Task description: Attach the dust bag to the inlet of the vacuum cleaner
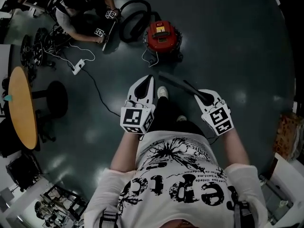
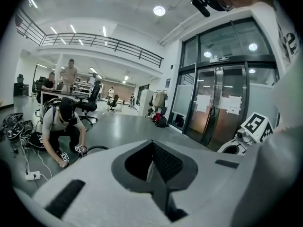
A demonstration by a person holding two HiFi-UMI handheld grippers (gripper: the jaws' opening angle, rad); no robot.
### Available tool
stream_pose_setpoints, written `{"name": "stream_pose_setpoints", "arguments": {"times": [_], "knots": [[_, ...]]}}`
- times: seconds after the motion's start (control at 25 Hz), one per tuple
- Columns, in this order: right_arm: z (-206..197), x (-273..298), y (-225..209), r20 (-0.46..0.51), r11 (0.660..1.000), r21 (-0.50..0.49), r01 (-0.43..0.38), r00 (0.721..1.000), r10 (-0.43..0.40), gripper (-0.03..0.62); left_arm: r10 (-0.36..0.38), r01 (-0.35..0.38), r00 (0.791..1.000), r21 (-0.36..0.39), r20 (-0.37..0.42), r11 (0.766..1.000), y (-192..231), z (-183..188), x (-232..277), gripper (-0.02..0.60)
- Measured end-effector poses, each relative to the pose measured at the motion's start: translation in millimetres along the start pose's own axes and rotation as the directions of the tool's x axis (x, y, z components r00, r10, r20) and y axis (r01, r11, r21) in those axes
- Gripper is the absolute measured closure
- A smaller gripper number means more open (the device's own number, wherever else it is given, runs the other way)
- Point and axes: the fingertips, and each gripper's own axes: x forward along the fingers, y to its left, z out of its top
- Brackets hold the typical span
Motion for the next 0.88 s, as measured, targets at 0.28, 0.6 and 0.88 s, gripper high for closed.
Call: {"name": "stream_pose_setpoints", "arguments": {"times": [0.28,0.6,0.88], "knots": [[6.1,60.6,-48.2,-0.044,0.998,-0.037,-0.049,0.998,0.047,0.571,-0.037,0.038,0.998,0.007,-0.052,0.999,42.8,-21.9,77.5,0.578],[-74.0,177.8,-89.4,-0.04,0.98,-0.145,-0.137,0.99,0.132,0.571,0.062,-0.063,0.998,0.035,0.024,0.997,92.2,-134.8,169.5,0.578],[-156.2,272.6,-123.0,0.013,0.956,-0.247,-0.157,0.986,0.166,0.571,0.035,-0.046,0.994,0.107,0.106,0.993,117.1,-236.4,233.2,0.578]]}}
